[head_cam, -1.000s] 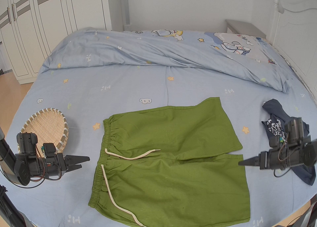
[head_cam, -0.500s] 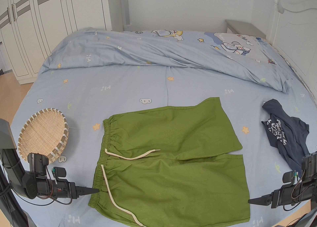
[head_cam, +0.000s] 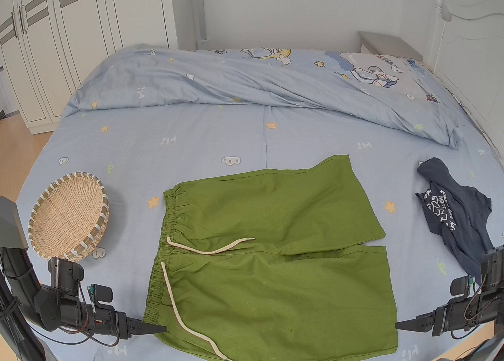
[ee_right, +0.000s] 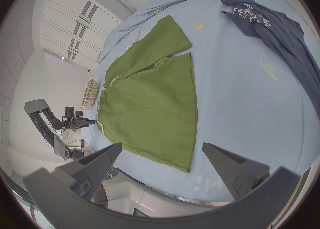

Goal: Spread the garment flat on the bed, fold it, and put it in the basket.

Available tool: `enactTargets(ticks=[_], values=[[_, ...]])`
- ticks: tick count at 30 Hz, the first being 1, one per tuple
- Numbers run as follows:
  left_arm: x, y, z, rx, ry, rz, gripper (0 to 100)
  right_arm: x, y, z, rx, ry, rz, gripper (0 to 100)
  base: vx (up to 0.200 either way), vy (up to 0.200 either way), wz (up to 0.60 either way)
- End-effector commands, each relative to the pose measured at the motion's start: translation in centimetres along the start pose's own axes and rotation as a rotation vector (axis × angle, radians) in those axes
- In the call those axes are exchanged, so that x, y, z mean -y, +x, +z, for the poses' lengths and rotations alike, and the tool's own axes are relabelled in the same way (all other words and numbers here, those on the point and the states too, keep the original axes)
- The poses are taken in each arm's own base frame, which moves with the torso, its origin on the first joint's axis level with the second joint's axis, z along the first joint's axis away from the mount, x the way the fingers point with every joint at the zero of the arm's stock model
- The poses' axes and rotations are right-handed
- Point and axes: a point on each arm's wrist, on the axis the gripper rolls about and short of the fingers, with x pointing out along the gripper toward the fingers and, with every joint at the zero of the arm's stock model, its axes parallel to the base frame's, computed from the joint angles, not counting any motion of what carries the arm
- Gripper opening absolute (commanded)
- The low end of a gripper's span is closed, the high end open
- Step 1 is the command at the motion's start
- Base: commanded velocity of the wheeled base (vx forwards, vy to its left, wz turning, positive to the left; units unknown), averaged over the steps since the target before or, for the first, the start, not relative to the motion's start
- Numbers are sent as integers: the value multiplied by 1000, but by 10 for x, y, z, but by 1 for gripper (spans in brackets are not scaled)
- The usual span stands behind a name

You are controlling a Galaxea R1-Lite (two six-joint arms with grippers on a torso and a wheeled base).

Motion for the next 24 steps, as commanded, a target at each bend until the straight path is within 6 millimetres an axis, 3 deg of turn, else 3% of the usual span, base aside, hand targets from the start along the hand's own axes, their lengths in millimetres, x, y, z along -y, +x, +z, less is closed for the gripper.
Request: enactTargets(ticks=[1, 11, 24], values=[[9, 5, -4, -35, 29, -29, 100, 1, 0, -6, -21, 7, -1, 100, 0, 0, 0], [-2, 19, 8, -13, 43, -33, 100, -2, -5, -8, 8, -10, 4, 100, 0, 0, 0], [-5, 17, 18, 88, 25, -24, 100, -4, -9, -9, 28, -22, 8, 100, 0, 0, 0]])
